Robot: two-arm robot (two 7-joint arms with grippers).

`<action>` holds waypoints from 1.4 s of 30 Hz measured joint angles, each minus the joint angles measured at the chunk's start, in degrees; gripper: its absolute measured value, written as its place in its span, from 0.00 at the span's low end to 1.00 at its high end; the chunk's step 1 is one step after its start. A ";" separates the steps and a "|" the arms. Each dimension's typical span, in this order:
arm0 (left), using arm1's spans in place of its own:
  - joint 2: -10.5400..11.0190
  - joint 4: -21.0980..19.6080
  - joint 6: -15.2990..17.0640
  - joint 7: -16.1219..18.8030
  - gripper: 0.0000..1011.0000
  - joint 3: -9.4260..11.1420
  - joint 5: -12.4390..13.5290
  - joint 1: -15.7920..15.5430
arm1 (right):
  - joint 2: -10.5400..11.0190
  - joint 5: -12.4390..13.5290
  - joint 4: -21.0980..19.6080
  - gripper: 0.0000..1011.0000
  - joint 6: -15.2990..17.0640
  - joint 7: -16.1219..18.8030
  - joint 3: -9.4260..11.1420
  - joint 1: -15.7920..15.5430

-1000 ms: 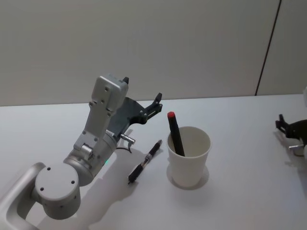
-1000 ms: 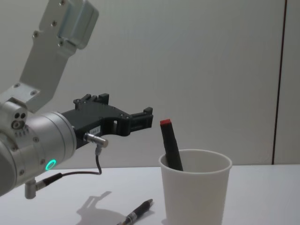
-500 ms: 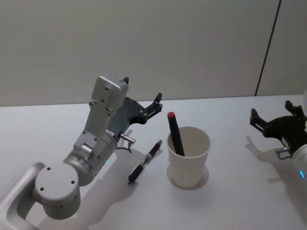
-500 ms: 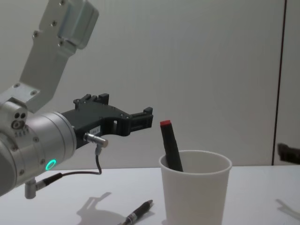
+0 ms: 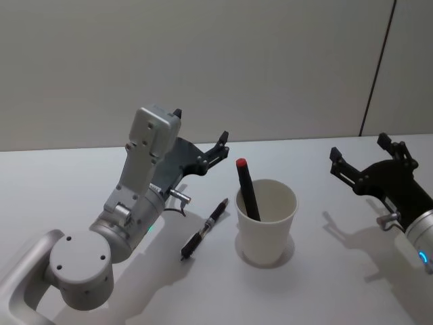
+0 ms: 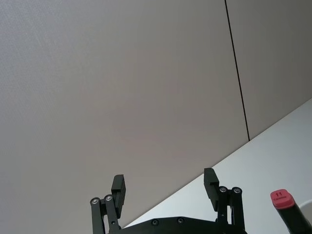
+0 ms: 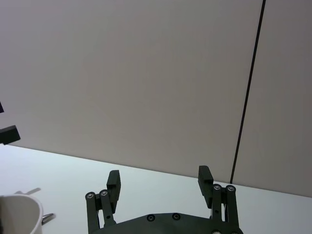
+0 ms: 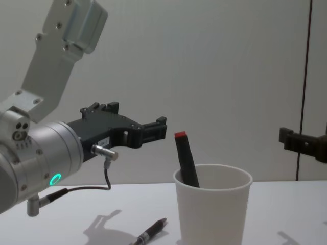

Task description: Place the pen into the pen holder.

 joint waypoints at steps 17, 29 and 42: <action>0.23 -0.91 2.56 -0.40 0.99 -0.56 -2.94 0.43 | -0.02 0.14 -0.21 0.99 -0.12 0.19 0.03 -0.13; 2.30 -4.08 9.76 -0.91 0.99 -1.97 -8.53 2.14 | -0.02 0.14 -0.21 0.99 -0.12 0.19 0.03 -0.13; 4.47 -5.43 15.01 -2.59 0.99 -2.35 -10.45 4.45 | -0.02 0.14 -0.20 0.99 -0.12 0.19 0.02 -0.13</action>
